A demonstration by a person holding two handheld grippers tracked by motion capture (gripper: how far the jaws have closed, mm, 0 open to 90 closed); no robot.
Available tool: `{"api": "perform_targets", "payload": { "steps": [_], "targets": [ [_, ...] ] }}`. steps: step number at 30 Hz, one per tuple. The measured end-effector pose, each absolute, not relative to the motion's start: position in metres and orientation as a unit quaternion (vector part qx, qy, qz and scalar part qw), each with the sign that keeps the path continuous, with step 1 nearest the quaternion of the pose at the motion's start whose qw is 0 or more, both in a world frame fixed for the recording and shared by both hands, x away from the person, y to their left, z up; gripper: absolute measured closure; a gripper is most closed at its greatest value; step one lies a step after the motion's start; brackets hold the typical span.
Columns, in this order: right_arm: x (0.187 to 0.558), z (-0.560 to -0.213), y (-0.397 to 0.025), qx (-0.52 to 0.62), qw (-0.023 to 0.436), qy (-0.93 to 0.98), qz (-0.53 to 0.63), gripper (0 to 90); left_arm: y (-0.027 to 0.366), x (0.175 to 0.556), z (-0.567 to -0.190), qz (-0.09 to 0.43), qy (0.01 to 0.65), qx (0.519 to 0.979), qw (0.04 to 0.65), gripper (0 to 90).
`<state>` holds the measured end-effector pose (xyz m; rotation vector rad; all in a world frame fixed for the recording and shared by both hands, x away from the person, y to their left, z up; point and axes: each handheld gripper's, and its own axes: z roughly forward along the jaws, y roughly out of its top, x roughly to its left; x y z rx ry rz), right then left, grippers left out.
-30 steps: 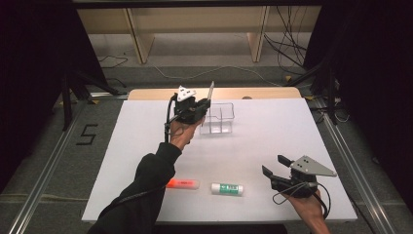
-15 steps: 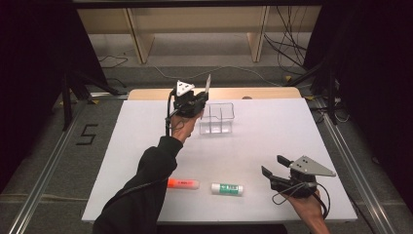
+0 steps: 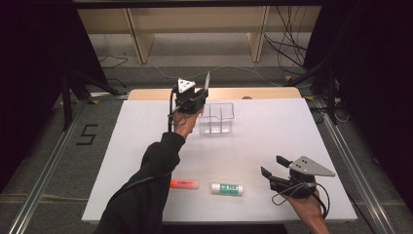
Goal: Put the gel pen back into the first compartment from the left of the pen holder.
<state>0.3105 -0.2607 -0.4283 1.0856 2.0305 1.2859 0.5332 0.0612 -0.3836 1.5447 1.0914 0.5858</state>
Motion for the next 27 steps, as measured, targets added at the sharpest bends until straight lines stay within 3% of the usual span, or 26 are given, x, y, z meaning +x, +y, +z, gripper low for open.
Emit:
{"api": "perform_targets", "payload": {
  "steps": [27],
  "targets": [
    [0.310, -0.429, -0.260, 0.397, 0.246, 0.747, 0.473, 33.3, 0.056, 0.538, -0.408, 0.265, 0.467, 0.648, 0.541, 78.5]
  ]
}}
